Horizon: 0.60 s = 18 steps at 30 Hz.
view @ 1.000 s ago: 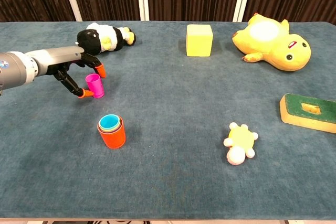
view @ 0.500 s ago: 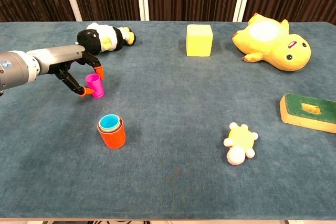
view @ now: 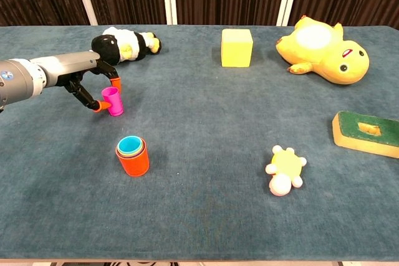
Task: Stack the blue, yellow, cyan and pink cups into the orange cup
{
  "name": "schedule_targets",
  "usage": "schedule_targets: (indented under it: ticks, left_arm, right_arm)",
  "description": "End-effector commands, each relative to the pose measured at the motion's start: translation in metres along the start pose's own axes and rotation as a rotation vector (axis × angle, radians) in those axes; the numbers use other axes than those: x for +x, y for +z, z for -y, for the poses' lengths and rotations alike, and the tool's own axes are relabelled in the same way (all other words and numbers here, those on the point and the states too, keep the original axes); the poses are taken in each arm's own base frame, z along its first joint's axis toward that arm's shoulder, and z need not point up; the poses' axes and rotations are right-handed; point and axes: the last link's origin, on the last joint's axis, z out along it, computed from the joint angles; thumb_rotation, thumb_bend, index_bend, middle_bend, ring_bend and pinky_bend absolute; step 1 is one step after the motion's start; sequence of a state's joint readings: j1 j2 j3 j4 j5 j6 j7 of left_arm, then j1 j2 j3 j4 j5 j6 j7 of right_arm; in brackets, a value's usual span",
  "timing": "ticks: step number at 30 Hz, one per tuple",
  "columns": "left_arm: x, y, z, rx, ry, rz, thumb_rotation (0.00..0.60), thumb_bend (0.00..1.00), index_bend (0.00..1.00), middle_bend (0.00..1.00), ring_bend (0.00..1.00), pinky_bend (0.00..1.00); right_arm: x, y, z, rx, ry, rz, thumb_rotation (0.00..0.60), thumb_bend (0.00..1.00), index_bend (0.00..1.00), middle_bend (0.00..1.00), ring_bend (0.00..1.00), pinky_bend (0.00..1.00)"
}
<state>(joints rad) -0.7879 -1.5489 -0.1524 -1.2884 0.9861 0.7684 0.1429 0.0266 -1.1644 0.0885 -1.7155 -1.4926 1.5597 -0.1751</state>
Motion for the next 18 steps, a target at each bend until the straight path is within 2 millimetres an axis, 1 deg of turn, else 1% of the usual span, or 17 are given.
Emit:
schedule_targets:
  ticks: [1, 6, 10, 14, 18]
  left_arm:
    - [-0.001, 0.0, 0.0, -0.001, 0.0, 0.002, 0.6, 0.3, 0.43, 0.29, 0.11, 0.11]
    - [-0.002, 0.0, -0.001, -0.003, 0.002, 0.009, 0.6, 0.3, 0.45, 0.3, 0.11, 0.11]
    - [-0.001, 0.001, -0.002, -0.004, -0.002, 0.006, 0.6, 0.32, 0.46, 0.31, 0.12, 0.11]
    - [0.001, 0.001, -0.004, -0.012, -0.013, -0.005, 0.6, 0.34, 0.48, 0.33, 0.12, 0.11]
    - [0.01, -0.002, -0.007, -0.028, -0.035, -0.023, 0.6, 0.34, 0.48, 0.33, 0.12, 0.12]
  right_arm:
    - [0.0, 0.0, 0.0, -0.001, 0.0, 0.001, 0.6, 0.32, 0.05, 0.07, 0.14, 0.06]
    - [0.0, 0.0, 0.0, -0.001, 0.002, -0.001, 0.6, 0.32, 0.05, 0.07, 0.14, 0.06]
    - [0.0, 0.0, 0.0, -0.002, 0.003, 0.0, 0.6, 0.32, 0.05, 0.07, 0.14, 0.06]
    - [0.0, 0.0, 0.0, -0.001, 0.003, 0.001, 0.6, 0.32, 0.05, 0.07, 0.14, 0.06]
    - [0.001, 0.0, 0.0, -0.001, 0.003, -0.002, 0.6, 0.32, 0.05, 0.07, 0.14, 0.06]
